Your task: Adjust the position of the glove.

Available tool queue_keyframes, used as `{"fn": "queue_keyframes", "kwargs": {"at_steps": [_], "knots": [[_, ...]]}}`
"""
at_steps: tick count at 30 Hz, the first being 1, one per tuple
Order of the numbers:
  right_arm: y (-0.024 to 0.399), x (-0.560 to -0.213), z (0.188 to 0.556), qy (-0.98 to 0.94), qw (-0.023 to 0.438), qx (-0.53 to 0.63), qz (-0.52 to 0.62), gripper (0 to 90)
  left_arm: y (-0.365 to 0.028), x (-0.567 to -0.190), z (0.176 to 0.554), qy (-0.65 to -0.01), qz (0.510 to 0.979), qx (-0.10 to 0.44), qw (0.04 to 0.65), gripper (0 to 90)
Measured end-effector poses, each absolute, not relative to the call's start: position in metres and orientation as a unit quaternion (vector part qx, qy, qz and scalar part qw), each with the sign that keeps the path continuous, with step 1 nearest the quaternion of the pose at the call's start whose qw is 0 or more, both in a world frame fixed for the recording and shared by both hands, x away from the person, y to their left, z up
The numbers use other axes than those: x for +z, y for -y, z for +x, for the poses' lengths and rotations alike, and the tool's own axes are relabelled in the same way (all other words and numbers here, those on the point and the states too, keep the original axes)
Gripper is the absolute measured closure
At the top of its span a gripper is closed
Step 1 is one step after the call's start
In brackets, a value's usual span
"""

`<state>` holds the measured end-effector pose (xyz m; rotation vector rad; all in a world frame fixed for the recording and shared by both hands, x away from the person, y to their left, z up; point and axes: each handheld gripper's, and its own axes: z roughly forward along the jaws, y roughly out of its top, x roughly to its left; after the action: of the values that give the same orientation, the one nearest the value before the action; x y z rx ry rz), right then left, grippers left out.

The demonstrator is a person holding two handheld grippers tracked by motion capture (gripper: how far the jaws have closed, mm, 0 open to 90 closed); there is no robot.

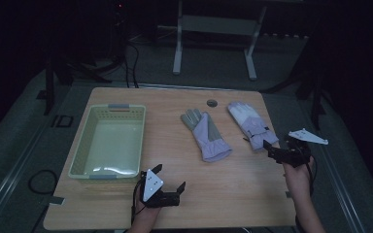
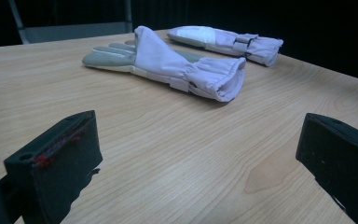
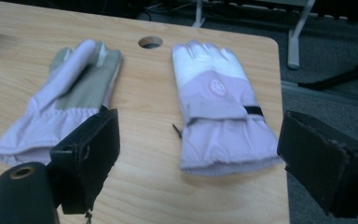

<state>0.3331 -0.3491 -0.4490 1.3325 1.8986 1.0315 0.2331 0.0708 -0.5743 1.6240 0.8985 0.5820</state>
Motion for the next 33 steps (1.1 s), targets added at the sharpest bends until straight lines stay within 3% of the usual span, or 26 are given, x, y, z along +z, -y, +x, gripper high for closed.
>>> {"fn": "queue_keyframes", "kwargs": {"at_steps": [14, 16, 23, 29, 33], "knots": [[0.304, -0.432, 0.356, -0.747, 0.28, 0.385, 0.464, 11.8, -0.071, -0.574, 0.233, -0.38, 0.691, 0.246, 0.564, 0.0], [0.294, -0.429, 0.36, -0.757, 0.274, 0.379, 0.456, 18.1, -0.071, -0.574, 0.233, -0.379, 0.692, 0.246, 0.563, 0.0], [0.263, -0.426, 0.374, -0.781, 0.266, 0.367, 0.429, 20.3, -0.07, -0.574, 0.233, -0.375, 0.694, 0.247, 0.563, 0.0], [0.243, -0.434, 0.388, -0.796, 0.229, 0.372, 0.42, 28.6, -0.07, -0.574, 0.233, -0.373, 0.694, 0.245, 0.564, 0.0], [0.232, -0.444, 0.398, -0.805, 0.213, 0.369, 0.413, 27.7, -0.07, -0.574, 0.233, -0.371, 0.696, 0.244, 0.565, 0.0]]}}
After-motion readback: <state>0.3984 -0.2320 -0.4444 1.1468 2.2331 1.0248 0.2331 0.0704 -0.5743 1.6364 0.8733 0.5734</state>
